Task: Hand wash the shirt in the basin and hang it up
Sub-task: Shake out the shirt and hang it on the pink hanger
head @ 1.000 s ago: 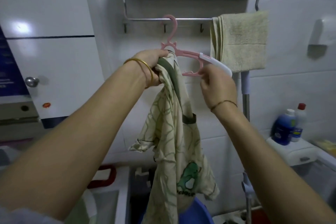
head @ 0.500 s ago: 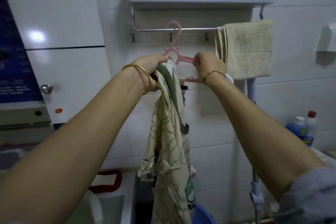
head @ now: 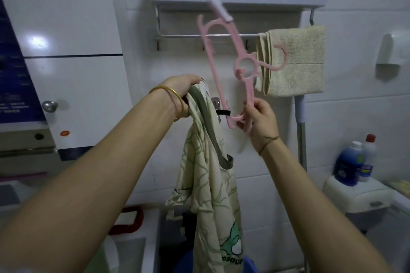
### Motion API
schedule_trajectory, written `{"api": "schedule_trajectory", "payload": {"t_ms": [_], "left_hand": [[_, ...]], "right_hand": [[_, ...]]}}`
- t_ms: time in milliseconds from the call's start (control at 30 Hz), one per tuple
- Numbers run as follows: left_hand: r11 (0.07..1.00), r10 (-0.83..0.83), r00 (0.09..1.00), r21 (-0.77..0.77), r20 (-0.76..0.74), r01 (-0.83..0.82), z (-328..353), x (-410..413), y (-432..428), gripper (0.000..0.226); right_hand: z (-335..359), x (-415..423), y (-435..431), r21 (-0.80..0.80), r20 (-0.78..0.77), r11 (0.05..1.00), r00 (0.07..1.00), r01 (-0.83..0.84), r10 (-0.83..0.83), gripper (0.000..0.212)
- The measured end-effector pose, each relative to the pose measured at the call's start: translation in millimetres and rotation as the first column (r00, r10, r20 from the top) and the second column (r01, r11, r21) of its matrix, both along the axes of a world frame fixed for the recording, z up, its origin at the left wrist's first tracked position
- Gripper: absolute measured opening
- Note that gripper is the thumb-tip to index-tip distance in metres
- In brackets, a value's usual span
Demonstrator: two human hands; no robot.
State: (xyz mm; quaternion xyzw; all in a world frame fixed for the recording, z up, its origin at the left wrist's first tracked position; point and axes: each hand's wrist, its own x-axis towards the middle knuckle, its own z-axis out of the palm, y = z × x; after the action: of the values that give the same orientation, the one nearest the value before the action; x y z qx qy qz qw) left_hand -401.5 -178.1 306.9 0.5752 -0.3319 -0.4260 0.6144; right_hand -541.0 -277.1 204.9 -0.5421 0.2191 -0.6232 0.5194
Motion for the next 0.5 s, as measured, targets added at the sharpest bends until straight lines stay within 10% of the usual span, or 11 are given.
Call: {"api": "schedule_trajectory", "payload": {"t_ms": [233,500], "left_hand": [[0.999,0.006,0.999,0.034,0.047,-0.007,-11.5,-3.8,-2.8,0.023],[0.997,-0.075,0.997,0.000,-0.021,0.075,-9.4,-2.8,-3.0,0.026]], "right_hand": [[-19.7,3.5,13.7,0.238,0.623,0.883,0.761,-0.405,0.181,0.017],[-42.4,33.3,20.2,0.129,0.433,0.912,0.849,-0.391,0.303,0.014]]}}
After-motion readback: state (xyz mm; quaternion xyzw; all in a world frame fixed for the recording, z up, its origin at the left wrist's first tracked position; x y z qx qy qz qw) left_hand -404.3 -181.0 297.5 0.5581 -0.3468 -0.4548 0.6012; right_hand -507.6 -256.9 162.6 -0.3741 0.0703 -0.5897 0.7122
